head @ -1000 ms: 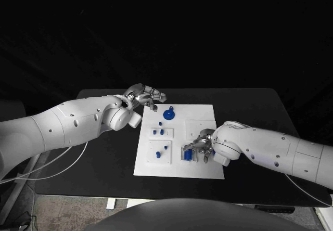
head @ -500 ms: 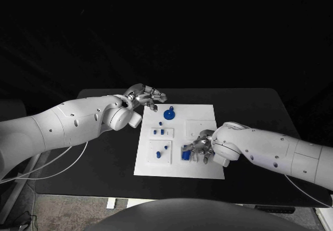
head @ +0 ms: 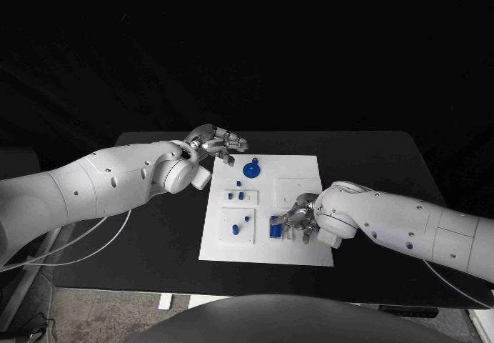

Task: Assemble the parts on the task board

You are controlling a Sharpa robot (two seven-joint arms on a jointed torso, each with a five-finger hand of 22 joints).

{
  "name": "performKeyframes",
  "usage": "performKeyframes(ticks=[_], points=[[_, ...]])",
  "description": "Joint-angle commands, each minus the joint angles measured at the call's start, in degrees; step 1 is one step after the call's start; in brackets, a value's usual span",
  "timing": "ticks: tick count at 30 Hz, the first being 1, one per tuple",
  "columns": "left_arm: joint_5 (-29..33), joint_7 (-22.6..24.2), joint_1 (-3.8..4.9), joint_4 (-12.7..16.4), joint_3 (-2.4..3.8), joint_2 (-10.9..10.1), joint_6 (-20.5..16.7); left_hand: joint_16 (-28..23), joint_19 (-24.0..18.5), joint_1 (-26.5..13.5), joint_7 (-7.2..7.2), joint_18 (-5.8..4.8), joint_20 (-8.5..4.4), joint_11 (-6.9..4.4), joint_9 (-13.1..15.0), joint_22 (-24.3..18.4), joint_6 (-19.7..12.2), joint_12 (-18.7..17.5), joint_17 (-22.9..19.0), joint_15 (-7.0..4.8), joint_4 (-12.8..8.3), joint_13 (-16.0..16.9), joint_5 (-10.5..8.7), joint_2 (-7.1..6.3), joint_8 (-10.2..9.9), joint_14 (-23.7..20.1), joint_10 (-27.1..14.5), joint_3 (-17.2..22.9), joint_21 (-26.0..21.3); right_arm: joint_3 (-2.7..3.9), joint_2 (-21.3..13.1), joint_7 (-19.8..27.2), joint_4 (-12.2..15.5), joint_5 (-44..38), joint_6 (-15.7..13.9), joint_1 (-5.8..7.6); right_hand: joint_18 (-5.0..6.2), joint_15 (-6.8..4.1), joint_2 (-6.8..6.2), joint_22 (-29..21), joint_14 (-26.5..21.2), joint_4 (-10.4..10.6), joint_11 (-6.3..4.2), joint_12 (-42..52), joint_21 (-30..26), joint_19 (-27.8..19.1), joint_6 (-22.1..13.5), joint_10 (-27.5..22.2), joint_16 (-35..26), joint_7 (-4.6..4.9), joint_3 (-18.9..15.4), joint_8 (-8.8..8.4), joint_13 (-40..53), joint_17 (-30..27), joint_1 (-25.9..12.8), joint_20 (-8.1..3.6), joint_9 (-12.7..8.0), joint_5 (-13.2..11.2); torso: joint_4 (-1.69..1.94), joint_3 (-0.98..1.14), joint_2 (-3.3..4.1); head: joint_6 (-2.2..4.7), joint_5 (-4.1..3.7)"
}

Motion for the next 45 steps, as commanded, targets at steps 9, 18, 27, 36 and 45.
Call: performKeyframes(ticks=[9, 18, 27, 36, 45], points=[[0.3, 0.1, 0.06, 0.1, 0.04, 0.0, 1.0, -0.2, 0.0, -0.4, -0.08, 0.68, 0.28, 0.03, 0.1, 0.6, -0.4, 0.4, 0.1, 0.33, 0.4, 0.0, -0.32, -0.03, -0.1, -0.1, -0.5, 0.0, -0.2, -0.04, -1.2, 2.7, 1.2, -2.0, -2.5, -0.07, -0.35, 0.07, 0.58, -0.2, -0.2, -1.5, -0.04, 0.2, -0.2, 0.1, 0.3, 0.0, -0.2, -0.17, 0.3, 0.03, -0.1, 0.3, -0.1, -0.13, 0.2, -0.2, 0.0, 0.05, 0.0, 0.0, -0.04], [0.3, 0.1, 0.07, 0.1, 0.04, -0.1, 1.0, -0.2, 0.0, -0.4, -0.09, 0.67, 0.28, 0.03, 0.1, 0.6, -0.4, 0.4, 0.1, 0.33, 0.5, 0.0, -0.31, -0.02, -0.1, -0.1, -0.5, 0.0, -0.2, -0.02, -4.0, 12.9, 4.4, -3.8, -9.4, -0.06, -0.33, 0.08, 1.97, -0.4, -0.2, -4.2, 0.16, 1.4, -0.1, 0.3, -1.1, 0.3, 0.0, 0.29, -2.0, 0.01, 0.4, 0.5, 3.7, -0.19, 0.2, 0.8, -0.08, 0.04, -0.06, 0.0, 0.03], [0.3, 0.1, 0.07, 0.1, 0.04, -0.2, 1.1, -0.2, 0.0, -0.4, -0.09, 0.67, 0.28, 0.03, 0.1, 0.6, -0.4, 0.4, 0.1, 0.33, 0.5, 0.0, -0.31, -0.02, -0.1, -0.1, -0.5, 0.0, -0.2, -0.02, -5.4, 20.5, 5.3, -14.1, -15.2, -0.06, 0.32, 0.44, 6.16, 0.3, -0.1, -13.9, 0.75, 2.5, 0.7, -0.2, -3.6, 0.4, 0.6, 1.6, 0.7, -0.06, 0.9, 0.7, 10.0, 0.17, -4.6, 6.9, -0.03, 0.05, -0.01, 0.0, 0.05], [0.3, 0.1, 0.06, 0.1, 0.04, -0.2, 1.2, -0.2, 0.0, -0.4, -0.09, 0.67, 0.28, 0.03, 0.1, 0.6, -0.4, 0.4, 0.1, 0.33, 0.5, 0.0, -0.31, -0.02, -0.1, -0.1, -0.5, 0.0, -0.2, -0.02, -5.2, 22.4, 4.6, -24.7, -14.7, -0.36, 0.96, 0.53, 5.72, 2.2, -0.2, -17.6, 0.72, 2.5, 2.1, -1.5, -5.2, 0.1, 0.5, 1.8, 8.2, -0.11, 0.4, 0.1, 10.3, 0.42, -4.7, 7.1, 0.03, 0.04, -0.02, 0.0, 0.0], [0.3, 0.1, 0.06, 0.2, 0.04, -0.2, 1.2, -0.2, 0.0, -0.4, -0.1, 0.68, 0.29, 0.03, 0.1, 0.6, -0.4, 0.4, 0.1, 0.34, 0.7, 0.0, -0.3, 0.07, -0.1, -0.1, -0.5, 0.0, -0.2, -0.03, -4.0, 22.4, 3.8, -26.2, -10.3, -1.13, 0.89, 0.39, 5.92, 2.7, -0.3, -17.6, 0.43, 2.4, 2.3, -1.8, -6.1, 0.0, 0.5, 1.62, 9.2, -0.14, 0.3, 0.1, 10.0, 0.35, -4.8, 7.3, 0.1, 0.05, 0.08, 0.0, -0.09]])
